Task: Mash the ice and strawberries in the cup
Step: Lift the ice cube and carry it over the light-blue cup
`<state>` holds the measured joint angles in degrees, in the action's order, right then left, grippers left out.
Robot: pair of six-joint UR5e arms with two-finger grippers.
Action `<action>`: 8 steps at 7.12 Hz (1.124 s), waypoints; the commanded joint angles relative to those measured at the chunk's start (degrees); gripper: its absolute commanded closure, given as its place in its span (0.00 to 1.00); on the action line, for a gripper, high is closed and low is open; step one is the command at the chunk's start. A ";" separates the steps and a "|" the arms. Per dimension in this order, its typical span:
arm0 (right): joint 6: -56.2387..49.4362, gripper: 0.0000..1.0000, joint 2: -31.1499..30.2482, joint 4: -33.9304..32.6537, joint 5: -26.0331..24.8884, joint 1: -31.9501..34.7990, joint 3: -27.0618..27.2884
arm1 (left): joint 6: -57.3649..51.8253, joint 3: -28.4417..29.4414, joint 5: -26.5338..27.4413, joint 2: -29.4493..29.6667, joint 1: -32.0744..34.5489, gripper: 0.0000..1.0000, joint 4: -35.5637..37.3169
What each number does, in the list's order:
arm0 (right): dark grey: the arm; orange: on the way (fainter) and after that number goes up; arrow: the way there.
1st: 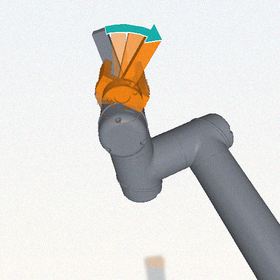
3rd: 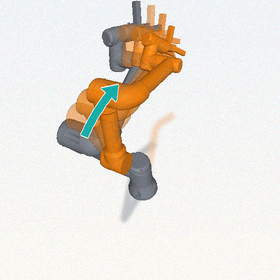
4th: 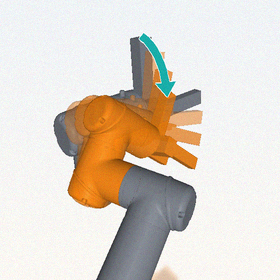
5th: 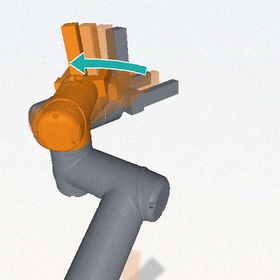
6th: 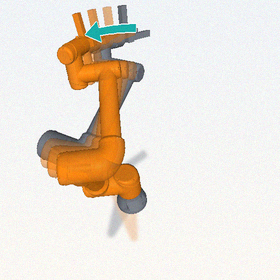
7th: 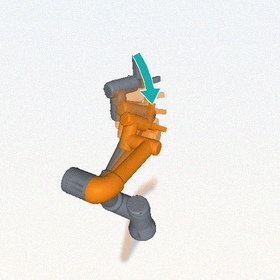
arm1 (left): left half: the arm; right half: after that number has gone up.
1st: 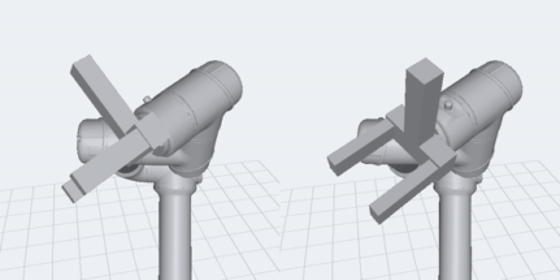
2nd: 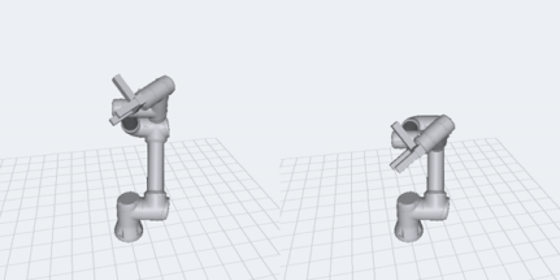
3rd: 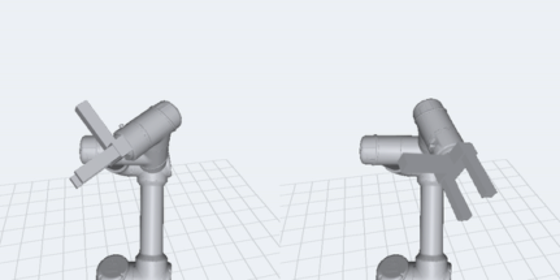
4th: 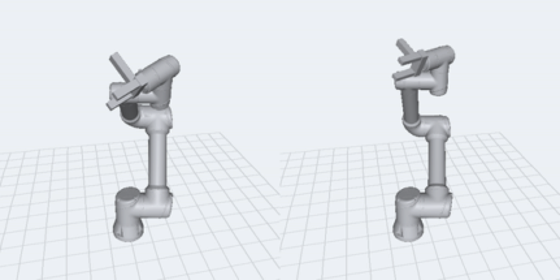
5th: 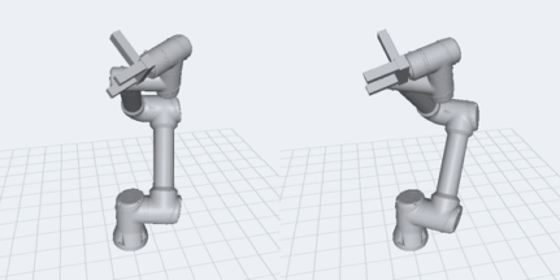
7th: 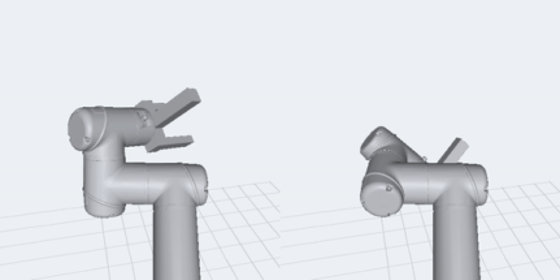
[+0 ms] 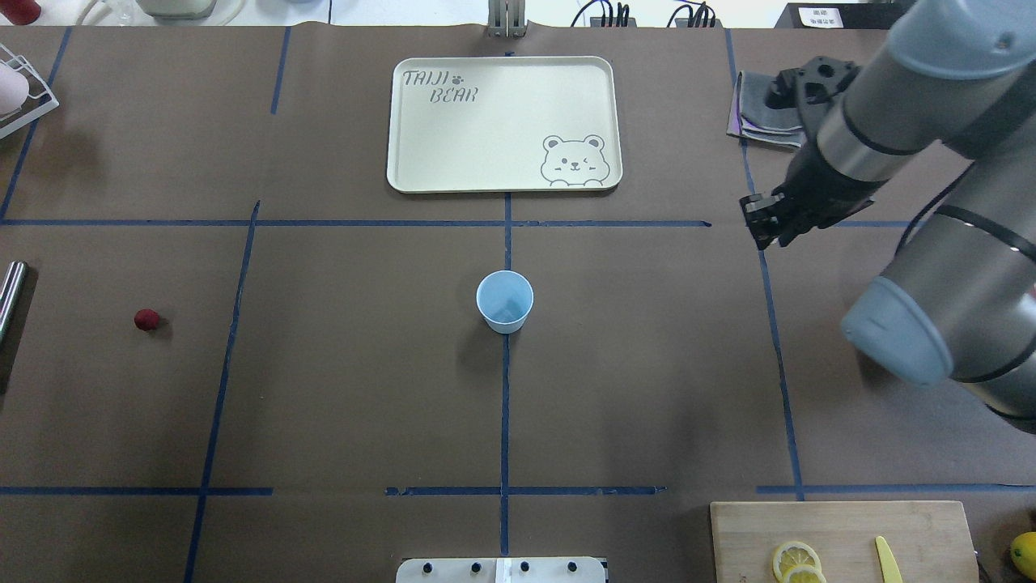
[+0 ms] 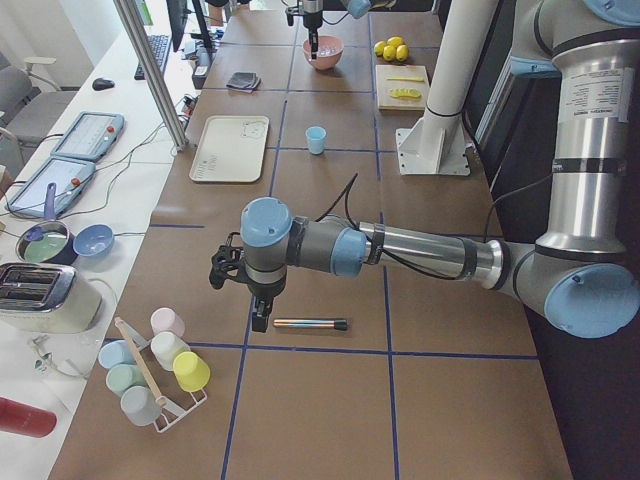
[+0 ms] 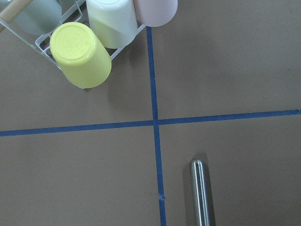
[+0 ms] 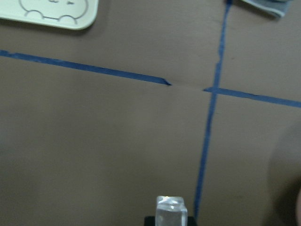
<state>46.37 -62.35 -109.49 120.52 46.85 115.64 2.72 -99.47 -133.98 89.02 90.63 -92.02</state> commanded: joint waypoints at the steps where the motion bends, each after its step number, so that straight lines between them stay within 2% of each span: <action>1: 16.31 1.00 14.38 0.15 -7.01 -11.20 -8.81 | 0.00 0.41 0.04 0.01 -0.02 0.00 0.08; 2: 20.82 1.00 19.85 0.41 -9.67 -14.56 -14.60 | 0.00 0.67 0.13 0.01 -0.10 0.00 0.00; 3: 22.95 1.00 25.64 3.03 -11.78 -16.51 -22.75 | -0.09 1.02 0.21 0.01 -0.02 0.00 -0.09; 4: 24.54 1.00 27.70 6.53 -12.58 -17.31 -27.79 | -0.09 1.03 0.21 0.01 -0.10 0.00 -0.09; 8: 24.55 1.00 26.94 6.57 -12.59 -17.85 -28.54 | -0.09 1.12 0.21 0.19 -0.10 0.00 0.00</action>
<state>70.93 -35.16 -102.83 107.95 29.08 87.30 2.64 -98.36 -133.77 89.16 90.53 -92.05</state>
